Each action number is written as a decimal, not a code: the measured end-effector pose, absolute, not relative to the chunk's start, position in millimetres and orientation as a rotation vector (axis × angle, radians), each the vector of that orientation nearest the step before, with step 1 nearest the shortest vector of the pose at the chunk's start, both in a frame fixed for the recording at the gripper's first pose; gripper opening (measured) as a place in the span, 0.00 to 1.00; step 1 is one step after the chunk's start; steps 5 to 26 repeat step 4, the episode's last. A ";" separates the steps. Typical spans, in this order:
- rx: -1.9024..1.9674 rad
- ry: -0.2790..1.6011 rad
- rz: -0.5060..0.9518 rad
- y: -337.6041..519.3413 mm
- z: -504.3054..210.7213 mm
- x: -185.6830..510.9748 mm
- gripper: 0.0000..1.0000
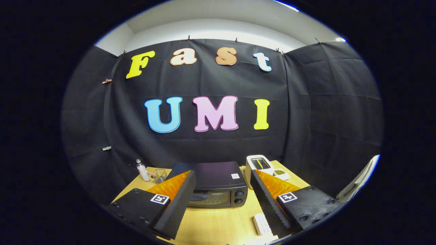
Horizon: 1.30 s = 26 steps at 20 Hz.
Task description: Open the toaster oven, put the food inside, and close the toaster oven door.
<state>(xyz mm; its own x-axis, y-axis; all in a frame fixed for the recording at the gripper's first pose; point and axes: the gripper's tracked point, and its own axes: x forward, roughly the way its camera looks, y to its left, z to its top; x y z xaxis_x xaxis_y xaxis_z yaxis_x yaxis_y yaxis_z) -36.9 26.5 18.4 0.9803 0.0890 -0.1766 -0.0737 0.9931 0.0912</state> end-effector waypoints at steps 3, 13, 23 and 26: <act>0.077 0.168 0.088 25.9 22.9 -34.3 0.99; 0.076 0.165 0.091 26.5 25.2 -32.9 0.99; 0.076 0.165 0.091 26.5 25.2 -32.9 0.99; 0.076 0.165 0.091 26.5 25.2 -32.9 0.99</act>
